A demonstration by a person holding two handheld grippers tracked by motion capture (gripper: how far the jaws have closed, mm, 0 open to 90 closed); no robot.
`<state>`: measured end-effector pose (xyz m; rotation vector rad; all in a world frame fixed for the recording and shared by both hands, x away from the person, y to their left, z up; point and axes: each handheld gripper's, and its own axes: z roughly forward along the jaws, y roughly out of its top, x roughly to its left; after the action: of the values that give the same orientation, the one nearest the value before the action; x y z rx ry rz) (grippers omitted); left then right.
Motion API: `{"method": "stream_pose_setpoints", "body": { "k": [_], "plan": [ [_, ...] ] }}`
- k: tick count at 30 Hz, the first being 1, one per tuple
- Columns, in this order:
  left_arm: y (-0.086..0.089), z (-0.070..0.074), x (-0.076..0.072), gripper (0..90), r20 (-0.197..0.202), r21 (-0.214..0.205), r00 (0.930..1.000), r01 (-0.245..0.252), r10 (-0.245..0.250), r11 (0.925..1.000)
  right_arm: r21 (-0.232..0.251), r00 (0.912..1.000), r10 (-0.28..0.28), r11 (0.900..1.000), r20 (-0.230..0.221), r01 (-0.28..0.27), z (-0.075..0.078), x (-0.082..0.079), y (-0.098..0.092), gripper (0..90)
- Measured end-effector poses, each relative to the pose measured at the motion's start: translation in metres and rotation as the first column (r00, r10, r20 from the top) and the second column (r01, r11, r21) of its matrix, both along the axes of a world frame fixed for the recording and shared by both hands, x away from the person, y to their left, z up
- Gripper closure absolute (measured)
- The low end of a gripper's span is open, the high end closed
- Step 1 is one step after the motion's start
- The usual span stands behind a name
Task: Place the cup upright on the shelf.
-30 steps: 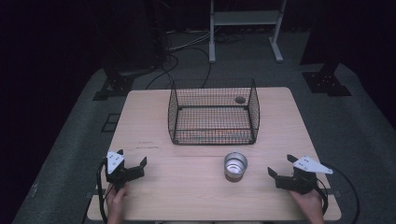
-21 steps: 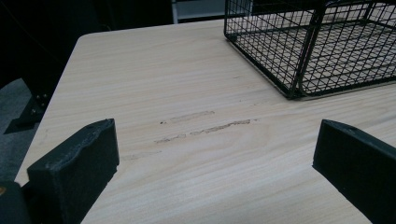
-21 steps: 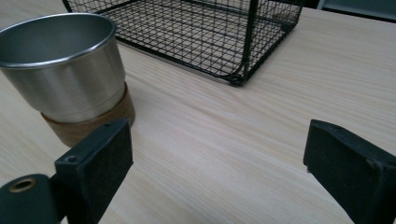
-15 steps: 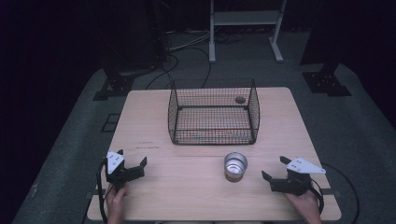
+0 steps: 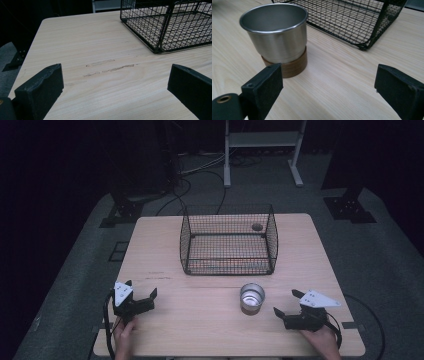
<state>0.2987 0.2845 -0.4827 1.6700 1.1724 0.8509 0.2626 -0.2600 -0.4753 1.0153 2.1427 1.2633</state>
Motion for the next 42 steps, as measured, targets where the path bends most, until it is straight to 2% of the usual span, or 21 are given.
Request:
{"method": "stream_pose_setpoints", "body": {
  "k": [6, 14, 22, 38, 42],
  "plan": [
    [0.000, 0.000, 0.000, 0.0, 0.000, -0.001, 1.0000, -0.001, 0.001, 1.0000, 0.006, 0.9991, 0.041, 0.9991, -0.008, -0.041, 0.001, -0.001, 0.004, 7.5],
    [0.000, 0.000, 0.000, 0.0, 0.001, 0.000, 1.0000, 0.000, 0.000, 1.0000, -0.014, 0.9958, 0.091, 0.9958, -0.015, -0.091, 0.001, -0.002, 0.015, 7.5],
    [0.000, 0.000, 0.000, 0.0, -0.001, 0.001, 1.0000, 0.001, -0.001, 1.0000, -0.022, 0.9899, 0.140, 0.9898, -0.020, -0.141, 0.003, -0.002, 0.028, 7.5],
    [-0.001, 0.000, 0.000, 0.0, -0.002, 0.004, 1.0000, 0.002, -0.002, 1.0000, -0.062, 0.9791, 0.198, 0.9777, -0.046, -0.201, 0.003, 0.007, 0.049, 7.5],
    [-0.001, 0.000, 0.000, 0.0, -0.003, 0.003, 1.0000, 0.002, -0.002, 1.0000, -0.057, 0.9774, 0.206, 0.9764, -0.048, -0.208, 0.003, 0.009, 0.051, 7.5]
  ]
}}
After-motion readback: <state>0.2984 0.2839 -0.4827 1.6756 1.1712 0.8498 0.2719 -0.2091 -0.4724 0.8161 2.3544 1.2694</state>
